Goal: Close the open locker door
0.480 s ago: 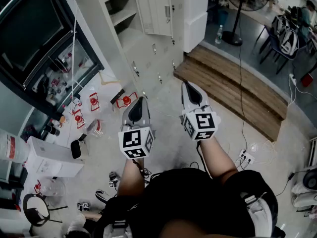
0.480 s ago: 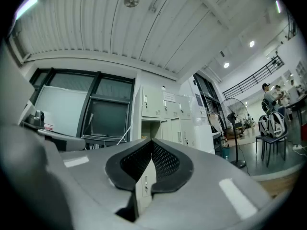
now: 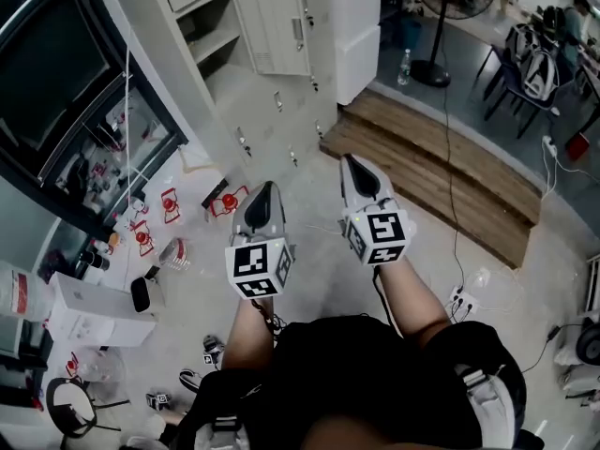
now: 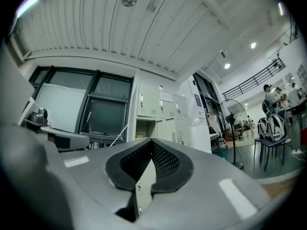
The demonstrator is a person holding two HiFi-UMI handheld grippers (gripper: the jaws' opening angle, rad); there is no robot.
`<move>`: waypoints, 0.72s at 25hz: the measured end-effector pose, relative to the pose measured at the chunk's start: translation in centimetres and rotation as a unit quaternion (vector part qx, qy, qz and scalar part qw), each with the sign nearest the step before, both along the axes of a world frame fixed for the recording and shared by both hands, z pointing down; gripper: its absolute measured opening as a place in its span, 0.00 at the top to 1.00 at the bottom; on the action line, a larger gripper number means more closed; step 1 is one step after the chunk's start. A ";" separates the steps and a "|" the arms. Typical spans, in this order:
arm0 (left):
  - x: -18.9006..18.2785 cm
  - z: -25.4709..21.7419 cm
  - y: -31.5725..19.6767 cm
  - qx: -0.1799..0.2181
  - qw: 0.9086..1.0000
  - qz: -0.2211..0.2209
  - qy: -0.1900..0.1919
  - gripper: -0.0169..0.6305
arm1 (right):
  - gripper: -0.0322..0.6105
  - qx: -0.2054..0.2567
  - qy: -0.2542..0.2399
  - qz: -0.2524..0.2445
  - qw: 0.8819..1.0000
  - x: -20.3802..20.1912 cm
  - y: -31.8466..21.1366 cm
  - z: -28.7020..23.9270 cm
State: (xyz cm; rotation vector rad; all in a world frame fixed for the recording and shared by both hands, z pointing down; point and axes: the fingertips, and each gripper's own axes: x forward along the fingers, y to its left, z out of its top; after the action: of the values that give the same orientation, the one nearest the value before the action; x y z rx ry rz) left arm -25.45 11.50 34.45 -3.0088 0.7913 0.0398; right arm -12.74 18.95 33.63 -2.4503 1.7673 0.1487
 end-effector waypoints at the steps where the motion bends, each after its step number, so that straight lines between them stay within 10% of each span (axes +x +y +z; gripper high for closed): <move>1: 0.6 -0.1 0.2 0.001 1.000 0.001 0.002 0.97 | 0.94 -0.001 0.000 -0.001 1.000 0.4 0.1 0.0; 18: 8.3 1.6 -1.5 -0.009 1.000 0.021 0.009 0.97 | 0.94 -0.021 -0.002 0.008 1.000 7.2 -1.3 2.3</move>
State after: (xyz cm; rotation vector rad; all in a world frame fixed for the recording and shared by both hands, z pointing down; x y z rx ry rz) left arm -17.16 9.95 36.07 -3.0458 0.7353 0.0603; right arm -5.50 17.65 35.95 -2.4920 1.7668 0.1106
